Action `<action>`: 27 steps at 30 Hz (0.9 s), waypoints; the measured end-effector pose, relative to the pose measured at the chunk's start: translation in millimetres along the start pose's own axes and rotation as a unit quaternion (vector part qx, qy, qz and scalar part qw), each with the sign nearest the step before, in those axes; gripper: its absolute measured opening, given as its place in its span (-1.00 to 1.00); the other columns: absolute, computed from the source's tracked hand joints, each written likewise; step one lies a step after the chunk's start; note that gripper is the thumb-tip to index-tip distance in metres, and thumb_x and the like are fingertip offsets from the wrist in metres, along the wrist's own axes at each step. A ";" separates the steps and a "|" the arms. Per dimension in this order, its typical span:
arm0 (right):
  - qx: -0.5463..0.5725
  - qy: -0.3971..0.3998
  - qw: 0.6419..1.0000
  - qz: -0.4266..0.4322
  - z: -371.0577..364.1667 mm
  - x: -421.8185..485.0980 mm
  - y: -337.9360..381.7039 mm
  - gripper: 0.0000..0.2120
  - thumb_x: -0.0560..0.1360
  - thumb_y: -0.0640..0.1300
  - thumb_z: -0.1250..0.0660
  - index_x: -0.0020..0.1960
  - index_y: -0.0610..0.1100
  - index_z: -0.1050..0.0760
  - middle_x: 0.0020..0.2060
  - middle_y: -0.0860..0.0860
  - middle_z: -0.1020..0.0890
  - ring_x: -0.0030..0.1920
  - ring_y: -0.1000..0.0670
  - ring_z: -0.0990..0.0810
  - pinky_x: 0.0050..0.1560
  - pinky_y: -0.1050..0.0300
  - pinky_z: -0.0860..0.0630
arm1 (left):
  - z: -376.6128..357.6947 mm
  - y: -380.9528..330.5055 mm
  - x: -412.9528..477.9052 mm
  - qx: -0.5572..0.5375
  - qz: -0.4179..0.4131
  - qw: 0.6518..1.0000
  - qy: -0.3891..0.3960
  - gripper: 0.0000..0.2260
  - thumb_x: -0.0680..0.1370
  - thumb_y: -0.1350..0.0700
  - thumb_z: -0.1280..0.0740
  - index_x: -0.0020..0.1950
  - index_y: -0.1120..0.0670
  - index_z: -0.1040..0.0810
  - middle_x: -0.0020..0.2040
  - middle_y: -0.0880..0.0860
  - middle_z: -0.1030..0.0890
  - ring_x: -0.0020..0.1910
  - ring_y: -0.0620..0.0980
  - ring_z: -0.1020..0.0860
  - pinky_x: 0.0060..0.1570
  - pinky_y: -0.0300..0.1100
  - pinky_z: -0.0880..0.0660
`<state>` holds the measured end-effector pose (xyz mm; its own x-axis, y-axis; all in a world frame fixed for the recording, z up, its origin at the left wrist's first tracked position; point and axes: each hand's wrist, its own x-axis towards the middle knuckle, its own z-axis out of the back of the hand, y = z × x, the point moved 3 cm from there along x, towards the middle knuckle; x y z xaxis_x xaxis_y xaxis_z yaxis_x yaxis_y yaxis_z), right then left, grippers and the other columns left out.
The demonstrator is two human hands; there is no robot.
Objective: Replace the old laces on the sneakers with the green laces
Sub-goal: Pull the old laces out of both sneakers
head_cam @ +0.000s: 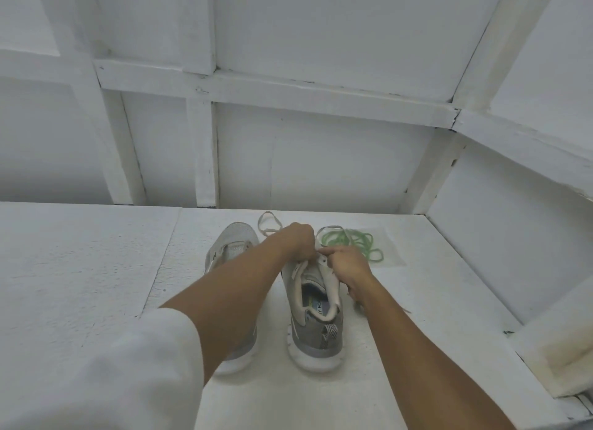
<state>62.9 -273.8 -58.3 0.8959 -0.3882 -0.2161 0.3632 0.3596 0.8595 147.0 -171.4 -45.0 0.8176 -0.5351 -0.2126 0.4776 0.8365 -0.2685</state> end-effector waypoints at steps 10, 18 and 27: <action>-0.003 -0.003 1.000 -0.001 0.0 -1.0 0.0 -0.56 0.48 -0.38 -0.09 0.17 -0.11 -0.63 0.19 -0.04 -0.60 -0.13 0.05 -0.53 -0.19 0.18 -0.47 | -6.9 4.1 0.4 -0.055 -0.016 0.997 -0.046 -0.91 0.46 0.08 -0.42 -0.08 0.06 -0.64 -0.03 0.11 -0.65 -0.08 0.06 -0.55 -0.09 -0.14 -0.51; 0.012 0.000 1.000 -0.014 -1.2 3.9 -3.9 -0.58 0.46 -0.39 -0.11 0.09 -0.09 -0.64 -0.08 0.03 -0.63 -0.14 0.00 -0.58 -0.10 0.08 -0.53 | 2.8 10.8 -3.6 -0.038 -0.006 0.997 -0.060 -0.85 0.50 0.06 -0.34 -0.13 0.13 -0.59 -0.04 0.12 -0.62 -0.03 0.10 -0.55 -0.08 -0.09 -0.52; 0.022 -0.003 1.000 -0.010 -0.3 2.6 -3.8 -0.59 0.47 -0.39 -0.12 0.09 -0.09 -0.65 -0.04 0.01 -0.64 -0.07 -0.03 -0.58 -0.12 0.15 -0.47 | 26.3 20.0 -11.2 -0.017 0.008 0.997 -0.080 -0.83 0.50 0.08 -0.31 -0.06 0.17 -0.56 -0.05 0.11 -0.59 -0.05 0.09 -0.51 -0.13 -0.15 -0.45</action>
<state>64.0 -275.9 -62.2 0.8871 -0.4001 -0.2301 0.3688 0.3150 0.8745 155.8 -145.6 -23.2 0.8668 -0.4943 -0.0648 0.4558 0.8384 -0.2989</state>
